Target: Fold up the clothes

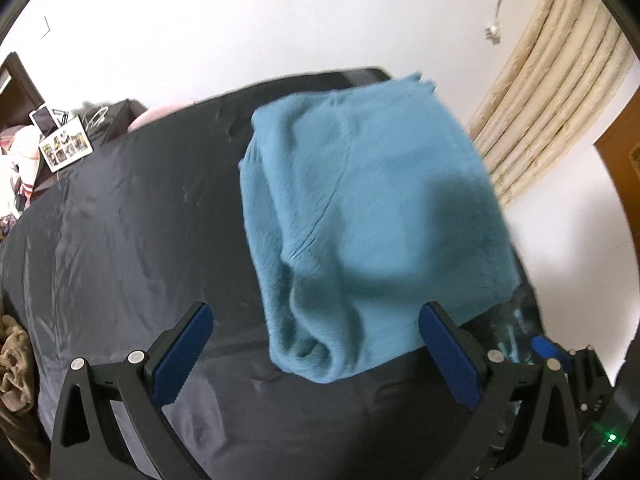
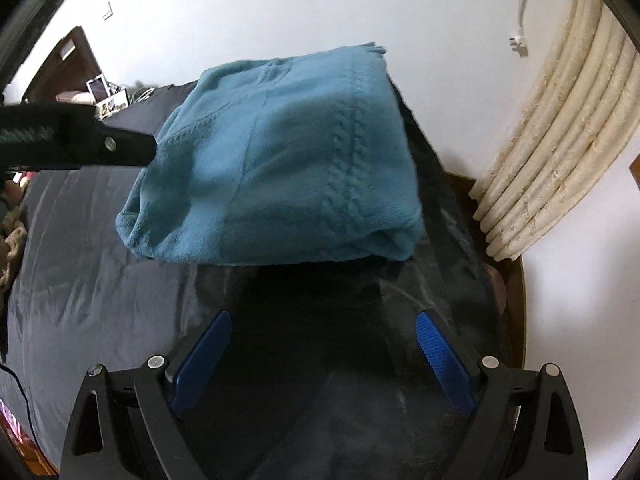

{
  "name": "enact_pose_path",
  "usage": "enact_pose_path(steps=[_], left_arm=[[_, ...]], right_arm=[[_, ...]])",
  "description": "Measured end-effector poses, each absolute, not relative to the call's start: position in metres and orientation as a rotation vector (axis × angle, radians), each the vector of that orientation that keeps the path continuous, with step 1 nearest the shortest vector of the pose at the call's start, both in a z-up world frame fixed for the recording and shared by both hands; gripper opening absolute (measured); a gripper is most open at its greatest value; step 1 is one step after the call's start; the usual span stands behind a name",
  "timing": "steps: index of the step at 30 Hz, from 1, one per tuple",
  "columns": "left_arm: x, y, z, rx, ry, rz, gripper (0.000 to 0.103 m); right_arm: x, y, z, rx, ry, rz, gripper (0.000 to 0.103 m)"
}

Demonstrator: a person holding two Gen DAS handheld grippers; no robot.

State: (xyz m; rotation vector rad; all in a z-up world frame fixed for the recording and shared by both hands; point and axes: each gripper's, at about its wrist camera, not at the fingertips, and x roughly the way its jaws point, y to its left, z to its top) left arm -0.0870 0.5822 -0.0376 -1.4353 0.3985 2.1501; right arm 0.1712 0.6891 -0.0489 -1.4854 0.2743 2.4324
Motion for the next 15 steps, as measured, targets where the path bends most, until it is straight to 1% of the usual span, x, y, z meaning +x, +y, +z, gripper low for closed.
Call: enact_pose_path(steps=[2,11,15], left_arm=[[-0.079,0.592,-0.039,-1.425,0.385,2.144,0.103],[-0.059,0.587,-0.029,-1.397,0.348,2.106,0.103],[-0.051,0.585,-0.027,-1.364,0.360,2.127,0.103]], right_arm=[[0.171,0.694,-0.044,-1.468,0.277,2.435,0.095],[0.170,0.697,-0.033,-1.433,0.266,2.452,0.095],[0.170,0.696,-0.031,-1.415,0.264,2.462,0.095]])
